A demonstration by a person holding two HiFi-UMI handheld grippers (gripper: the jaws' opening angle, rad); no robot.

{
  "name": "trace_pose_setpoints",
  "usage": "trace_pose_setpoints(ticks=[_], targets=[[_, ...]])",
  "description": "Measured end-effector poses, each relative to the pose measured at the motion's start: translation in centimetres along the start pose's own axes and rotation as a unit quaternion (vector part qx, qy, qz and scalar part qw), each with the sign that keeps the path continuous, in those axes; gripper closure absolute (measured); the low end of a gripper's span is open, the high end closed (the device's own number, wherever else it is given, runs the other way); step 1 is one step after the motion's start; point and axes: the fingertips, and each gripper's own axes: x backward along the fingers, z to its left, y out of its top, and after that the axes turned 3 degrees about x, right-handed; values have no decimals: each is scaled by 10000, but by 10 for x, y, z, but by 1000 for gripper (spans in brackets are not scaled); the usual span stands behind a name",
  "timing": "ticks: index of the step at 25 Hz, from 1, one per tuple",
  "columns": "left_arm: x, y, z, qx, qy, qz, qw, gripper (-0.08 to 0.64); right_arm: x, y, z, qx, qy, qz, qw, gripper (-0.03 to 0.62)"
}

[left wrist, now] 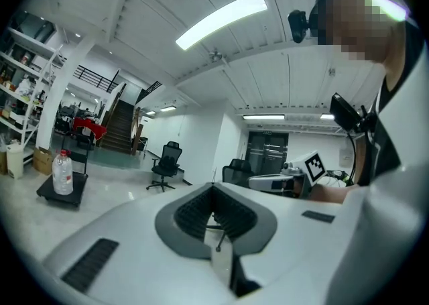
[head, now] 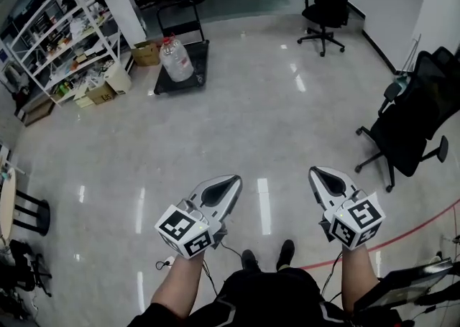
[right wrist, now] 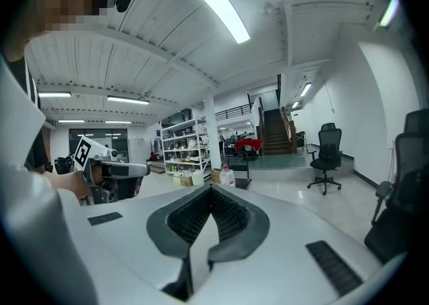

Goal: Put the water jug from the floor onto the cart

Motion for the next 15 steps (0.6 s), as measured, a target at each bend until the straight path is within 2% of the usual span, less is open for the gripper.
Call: trace_pose_setpoints(ticks=[6, 15], targets=[[-2, -2, -9, -41, -151, -48, 9999, 558, 13, -1, 4, -22, -187, 6, 9998, 589], [7, 39, -24, -475, 174, -361, 9981, 558, 20, 37, 4, 141, -122, -317, 9993, 589]])
